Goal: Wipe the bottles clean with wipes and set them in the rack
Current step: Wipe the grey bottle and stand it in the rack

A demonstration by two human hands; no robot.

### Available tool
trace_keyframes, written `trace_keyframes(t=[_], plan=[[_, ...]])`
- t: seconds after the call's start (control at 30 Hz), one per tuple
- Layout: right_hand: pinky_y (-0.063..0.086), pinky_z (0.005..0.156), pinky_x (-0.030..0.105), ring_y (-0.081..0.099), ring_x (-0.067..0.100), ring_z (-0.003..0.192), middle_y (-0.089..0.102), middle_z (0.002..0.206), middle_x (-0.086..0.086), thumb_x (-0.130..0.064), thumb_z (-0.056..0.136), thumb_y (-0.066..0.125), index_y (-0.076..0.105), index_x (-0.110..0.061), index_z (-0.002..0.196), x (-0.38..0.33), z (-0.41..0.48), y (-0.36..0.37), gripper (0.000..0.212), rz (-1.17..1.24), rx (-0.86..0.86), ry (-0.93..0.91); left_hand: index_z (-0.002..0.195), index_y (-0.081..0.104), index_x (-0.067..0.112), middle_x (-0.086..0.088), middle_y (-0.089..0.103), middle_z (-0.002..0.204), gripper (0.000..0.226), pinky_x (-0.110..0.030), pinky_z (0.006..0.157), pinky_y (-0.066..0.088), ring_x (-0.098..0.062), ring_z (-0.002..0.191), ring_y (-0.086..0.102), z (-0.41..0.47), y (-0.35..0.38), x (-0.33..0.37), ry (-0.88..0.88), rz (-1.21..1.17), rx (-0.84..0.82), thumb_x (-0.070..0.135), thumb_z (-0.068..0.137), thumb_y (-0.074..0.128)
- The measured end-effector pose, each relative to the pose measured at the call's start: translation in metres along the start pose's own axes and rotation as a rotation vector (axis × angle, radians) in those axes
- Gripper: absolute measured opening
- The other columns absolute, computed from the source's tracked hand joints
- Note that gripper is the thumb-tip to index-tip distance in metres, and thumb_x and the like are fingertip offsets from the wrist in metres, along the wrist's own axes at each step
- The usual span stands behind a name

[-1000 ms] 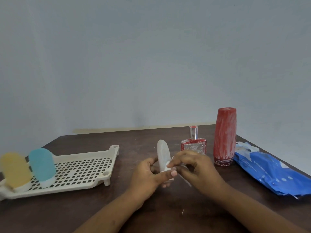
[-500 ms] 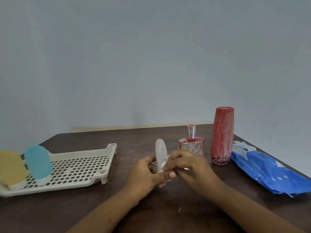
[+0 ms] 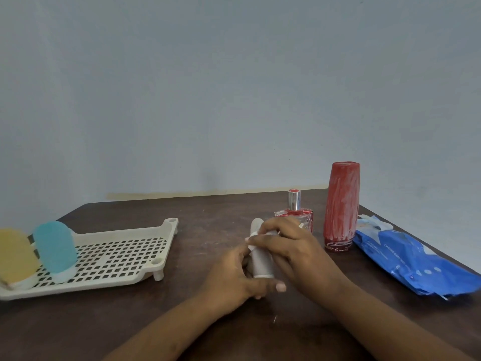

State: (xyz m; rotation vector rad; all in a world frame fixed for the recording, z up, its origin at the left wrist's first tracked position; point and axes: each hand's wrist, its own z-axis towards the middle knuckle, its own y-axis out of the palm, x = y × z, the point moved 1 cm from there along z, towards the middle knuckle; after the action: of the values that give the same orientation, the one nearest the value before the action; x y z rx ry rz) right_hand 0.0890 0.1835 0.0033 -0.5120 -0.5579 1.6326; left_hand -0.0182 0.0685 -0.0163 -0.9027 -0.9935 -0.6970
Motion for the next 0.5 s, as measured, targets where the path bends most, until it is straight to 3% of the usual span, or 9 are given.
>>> trace_keyframes(t=[0.1, 0.23, 0.33, 0.4, 0.5], plan=[[0.049, 0.076, 0.027, 0.052, 0.013, 0.099, 0.054, 0.108, -0.001, -0.022, 0.090, 0.046, 0.068, -0.022, 0.110, 0.0020, 0.0008, 0.0005, 0.030, -0.007, 0.067, 0.050, 0.110, 0.060, 0.018, -0.007, 0.072, 0.091, 0.056, -0.030, 0.059, 0.054, -0.016, 0.069, 0.068, 0.0000, -0.0005, -0.0009, 0.003, 0.021, -0.013, 0.021, 0.062, 0.090], [0.047, 0.076, 0.022, 0.051, 0.012, 0.098, 0.053, 0.105, 0.000, -0.023, 0.089, 0.042, 0.066, -0.022, 0.112, -0.0003, 0.0018, -0.0011, 0.033, -0.040, 0.109, 0.117, 0.117, 0.059, 0.025, 0.003, 0.072, 0.102, 0.063, -0.037, 0.079, 0.058, -0.012, 0.091, 0.069, -0.0007, -0.0003, -0.0005, 0.019, 0.080, -0.028, 0.028, 0.062, 0.089], [0.039, 0.078, 0.009, 0.048, 0.005, 0.096, 0.047, 0.103, -0.010, -0.025, 0.090, 0.041, 0.064, -0.023, 0.114, 0.0008, 0.0021, -0.0024, 0.033, 0.014, 0.125, 0.175, 0.121, 0.057, 0.025, 0.005, 0.072, 0.102, 0.072, -0.038, 0.081, 0.058, -0.012, 0.091, 0.069, -0.0013, 0.0003, -0.0005, 0.023, 0.084, -0.025, 0.037, 0.058, 0.089], [0.038, 0.078, 0.005, 0.047, 0.001, 0.094, 0.043, 0.102, -0.016, -0.024, 0.091, 0.042, 0.065, -0.023, 0.113, 0.0020, 0.0028, -0.0025, 0.032, 0.050, 0.137, 0.209, 0.119, 0.056, 0.029, 0.003, 0.073, 0.100, 0.067, -0.040, 0.080, 0.058, -0.015, 0.090, 0.069, -0.0018, 0.0005, -0.0003, 0.028, 0.090, -0.027, 0.034, 0.061, 0.089], [0.037, 0.078, 0.004, 0.049, 0.002, 0.092, 0.052, 0.101, -0.010, -0.012, 0.089, 0.050, 0.067, -0.019, 0.110, 0.0032, 0.0043, -0.0031, 0.029, 0.059, 0.163, 0.255, 0.121, 0.055, 0.028, 0.001, 0.074, 0.097, 0.063, -0.034, 0.075, 0.057, -0.014, 0.085, 0.070, -0.0025, 0.0007, 0.0001, 0.022, 0.082, -0.032, 0.025, 0.067, 0.087]])
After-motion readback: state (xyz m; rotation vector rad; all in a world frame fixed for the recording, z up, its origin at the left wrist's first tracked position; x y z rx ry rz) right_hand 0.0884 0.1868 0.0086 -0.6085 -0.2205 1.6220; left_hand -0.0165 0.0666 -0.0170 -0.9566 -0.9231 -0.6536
